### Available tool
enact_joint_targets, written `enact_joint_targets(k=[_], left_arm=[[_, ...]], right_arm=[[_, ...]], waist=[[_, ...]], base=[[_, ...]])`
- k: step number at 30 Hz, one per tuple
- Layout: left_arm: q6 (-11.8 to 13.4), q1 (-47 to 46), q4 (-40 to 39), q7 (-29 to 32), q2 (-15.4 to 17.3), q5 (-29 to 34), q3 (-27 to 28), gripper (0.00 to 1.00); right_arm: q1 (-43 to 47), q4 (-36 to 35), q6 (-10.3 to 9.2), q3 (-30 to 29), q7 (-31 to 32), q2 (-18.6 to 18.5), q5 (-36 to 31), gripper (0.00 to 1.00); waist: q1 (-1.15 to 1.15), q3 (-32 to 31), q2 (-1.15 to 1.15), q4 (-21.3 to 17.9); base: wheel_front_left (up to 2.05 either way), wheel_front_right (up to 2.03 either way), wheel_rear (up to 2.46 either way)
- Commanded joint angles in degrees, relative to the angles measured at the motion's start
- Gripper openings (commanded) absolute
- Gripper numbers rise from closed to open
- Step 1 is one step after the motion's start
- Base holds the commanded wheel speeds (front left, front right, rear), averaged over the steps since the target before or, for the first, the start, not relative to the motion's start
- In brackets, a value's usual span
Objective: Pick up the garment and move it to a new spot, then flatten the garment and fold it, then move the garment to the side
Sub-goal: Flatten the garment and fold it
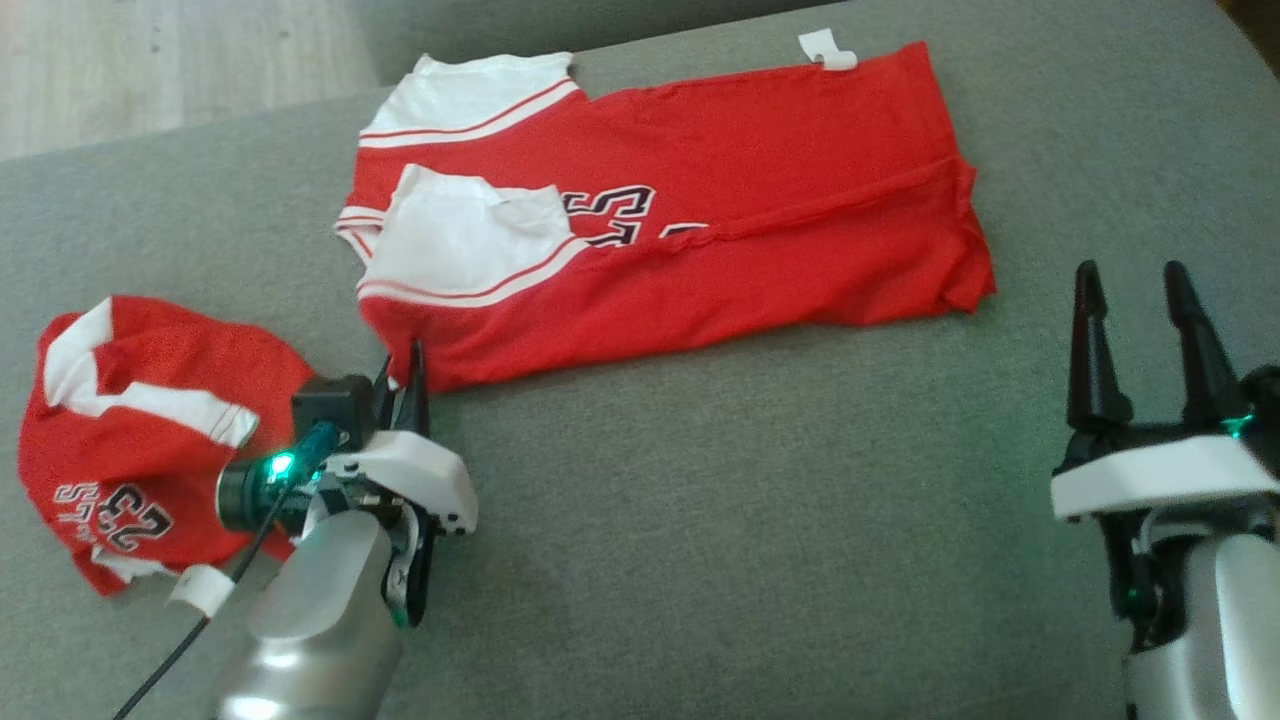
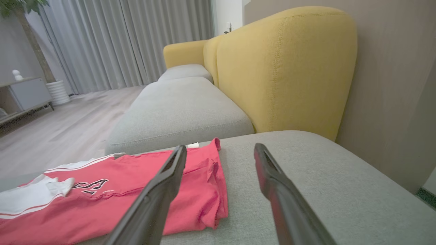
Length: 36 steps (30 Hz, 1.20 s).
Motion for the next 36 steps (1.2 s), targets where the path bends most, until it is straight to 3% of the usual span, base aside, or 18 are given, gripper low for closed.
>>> enact_joint_targets(k=[1,7,15,22,31,32,33,34,36], left_arm=[[-0.62,-2.2,-2.67,-1.89,0.49,-0.08,1.52,0.0],[-1.34,-2.26,-8.9,-4.01,-0.42,0.89,0.83,0.0],[-1.9,-1.38,-13.91,-3.79,-0.24,2.62,-1.93,0.0],[-2.05,-0.95,-17.09,-2.69,-0.19,3.12,-3.61,0.0],[-1.78,-0.85,-19.39,-2.03,0.27,3.21,-4.37,0.0],[-1.72,-0.86,-19.53,-1.95,0.33,3.19,-4.41,0.0],[-1.61,-0.86,-19.57,-1.82,0.44,3.2,-4.45,0.0],[-1.51,-0.85,-19.59,-1.68,0.58,3.24,-4.51,0.0],[-1.43,-0.76,-19.53,-1.49,0.86,3.18,-4.55,0.0]], right_arm=[[-3.26,-2.36,-0.04,0.28,1.47,-0.17,-1.54,1.0],[-7.44,0.99,-0.04,-0.76,10.68,-0.9,-6.27,1.0],[-16.86,17.5,-0.04,-4.98,23.9,-0.89,-10.74,1.0],[-23.77,30.08,-0.04,-8.84,26.86,-0.88,-15.67,1.0],[-28.8,40.12,-0.04,-9.57,27.12,-2.36,-17.83,1.0],[-29.22,41.39,-0.04,-8.82,27.48,-2.71,-17.85,0.9],[-29.58,42.52,-0.04,-7.87,27.72,-3.27,-17.89,0.05],[-29.9,43.45,-0.04,-6.98,27.78,-4.15,-18.11,0.0],[-30.53,44.78,-0.04,-5.63,27.34,-5.81,-18.33,0.0]], waist=[[0.0,-0.48,0.0,0.99],[0.0,-0.76,0.0,3.14],[0.0,0.27,0.0,5.16],[0.0,1.84,0.0,6.84],[0.0,3.47,0.0,8.12],[0.0,3.56,0.0,8.22],[0.0,3.6,0.0,8.29],[0.0,3.62,0.0,8.37],[0.0,3.42,0.0,8.47]], base=[[0.0,0.0,0.0],[0.0,0.0,0.0],[0.0,0.0,0.0],[0.0,0.0,0.0],[0.0,0.0,0.0],[0.0,0.0,0.0],[0.0,0.0,0.0],[0.0,0.0,0.0],[0.0,0.0,0.0]])
